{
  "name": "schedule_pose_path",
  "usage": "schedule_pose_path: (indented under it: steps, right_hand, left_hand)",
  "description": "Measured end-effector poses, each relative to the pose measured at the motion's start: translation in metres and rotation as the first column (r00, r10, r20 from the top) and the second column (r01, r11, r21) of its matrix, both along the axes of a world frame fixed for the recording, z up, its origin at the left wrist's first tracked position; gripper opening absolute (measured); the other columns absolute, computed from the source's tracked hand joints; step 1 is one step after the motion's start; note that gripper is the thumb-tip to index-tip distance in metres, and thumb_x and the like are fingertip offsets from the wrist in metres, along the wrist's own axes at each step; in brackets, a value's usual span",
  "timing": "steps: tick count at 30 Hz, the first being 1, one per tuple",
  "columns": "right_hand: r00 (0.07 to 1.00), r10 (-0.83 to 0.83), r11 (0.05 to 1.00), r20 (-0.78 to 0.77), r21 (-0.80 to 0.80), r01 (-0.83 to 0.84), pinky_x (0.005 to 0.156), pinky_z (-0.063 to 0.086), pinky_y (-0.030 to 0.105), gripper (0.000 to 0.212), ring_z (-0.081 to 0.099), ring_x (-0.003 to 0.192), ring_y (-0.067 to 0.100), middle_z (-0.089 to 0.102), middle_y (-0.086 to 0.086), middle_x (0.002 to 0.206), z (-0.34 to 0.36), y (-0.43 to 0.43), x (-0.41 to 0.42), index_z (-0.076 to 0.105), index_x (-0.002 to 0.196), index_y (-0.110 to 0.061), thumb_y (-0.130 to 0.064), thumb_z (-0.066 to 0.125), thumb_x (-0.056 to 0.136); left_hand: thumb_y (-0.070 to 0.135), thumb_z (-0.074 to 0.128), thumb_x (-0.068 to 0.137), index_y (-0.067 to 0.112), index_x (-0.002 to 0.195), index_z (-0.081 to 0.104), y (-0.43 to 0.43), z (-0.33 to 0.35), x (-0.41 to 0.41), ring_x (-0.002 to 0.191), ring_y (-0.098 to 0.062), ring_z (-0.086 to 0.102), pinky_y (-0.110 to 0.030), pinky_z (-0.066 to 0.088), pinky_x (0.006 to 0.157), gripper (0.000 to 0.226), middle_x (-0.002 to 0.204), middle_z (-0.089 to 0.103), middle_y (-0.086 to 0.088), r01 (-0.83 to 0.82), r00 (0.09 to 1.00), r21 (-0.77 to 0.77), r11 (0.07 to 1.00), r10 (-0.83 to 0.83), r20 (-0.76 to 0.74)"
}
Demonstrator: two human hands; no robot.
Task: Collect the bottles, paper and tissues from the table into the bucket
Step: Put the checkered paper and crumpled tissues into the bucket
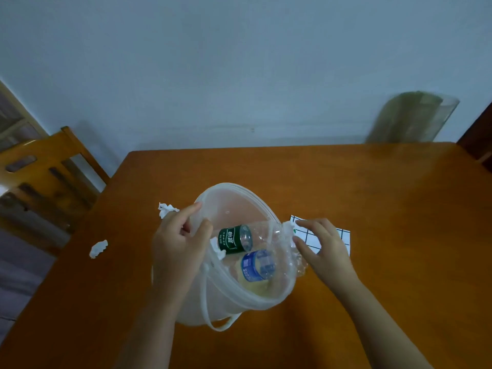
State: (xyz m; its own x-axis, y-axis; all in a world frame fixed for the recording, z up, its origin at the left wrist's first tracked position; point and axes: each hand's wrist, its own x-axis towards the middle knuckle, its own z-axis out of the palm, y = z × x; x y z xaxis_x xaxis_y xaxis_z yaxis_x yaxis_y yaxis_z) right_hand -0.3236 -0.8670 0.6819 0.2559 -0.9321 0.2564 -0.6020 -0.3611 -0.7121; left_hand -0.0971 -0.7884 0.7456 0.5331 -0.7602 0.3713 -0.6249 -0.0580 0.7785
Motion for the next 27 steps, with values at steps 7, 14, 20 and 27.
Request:
schedule_pose_path:
  steps: [7, 14, 20, 27]
  right_hand:
    - [0.967, -0.154, 0.953, -0.202, 0.227, 0.199, 0.090, 0.037, 0.037, 0.035, 0.044, 0.117, 0.031, 0.055, 0.014, 0.121, -0.084, -0.053, -0.058, 0.056, 0.116, -0.015, -0.023, 0.063, 0.082]
    - [0.946, -0.128, 0.902, -0.298, 0.362, 0.236, 0.094, 0.040, 0.046, 0.044, 0.037, 0.123, 0.033, 0.047, 0.014, 0.133, -0.136, -0.089, -0.060, 0.049, 0.125, -0.018, -0.027, 0.061, 0.084]
    - [0.918, -0.116, 0.928, -0.379, 0.288, 0.236, 0.096, 0.037, 0.045, 0.054, 0.039, 0.121, 0.028, 0.050, 0.008, 0.128, -0.154, -0.085, -0.058, 0.045, 0.128, -0.022, -0.031, 0.065, 0.078]
    - [0.904, -0.209, 0.920, -0.374, 0.238, 0.311, 0.089, 0.036, 0.044, 0.031, 0.042, 0.109, 0.030, 0.052, 0.009, 0.113, -0.163, -0.066, -0.053, 0.062, 0.106, -0.018, -0.028, 0.068, 0.077]
  left_hand:
    - [0.015, 0.061, 0.077, 0.024, 0.109, 0.063, -0.021, -0.003, -0.006, 0.057, -0.011, 0.045, -0.021, 0.040, 0.050, 0.034, 0.065, 0.051, 0.003, 0.016, 0.998, 0.032, 0.999, -0.018, 0.059]
    - [0.014, 0.061, 0.077, 0.021, 0.109, 0.064, -0.032, -0.006, -0.003, 0.057, -0.012, 0.045, -0.022, 0.037, 0.050, 0.033, 0.067, 0.053, 0.000, -0.002, 0.998, 0.067, 0.998, -0.003, 0.067]
    - [0.011, 0.063, 0.077, 0.024, 0.109, 0.062, -0.034, -0.008, -0.001, 0.057, -0.011, 0.044, -0.015, 0.039, 0.048, 0.034, 0.068, 0.053, 0.002, -0.002, 0.998, 0.048, 0.999, -0.001, 0.058]
    - [0.017, 0.061, 0.076, 0.030, 0.108, 0.059, -0.031, -0.009, -0.004, 0.060, -0.016, 0.047, -0.018, 0.041, 0.050, 0.035, 0.069, 0.054, -0.004, -0.005, 0.998, 0.017, 1.000, 0.004, 0.061]
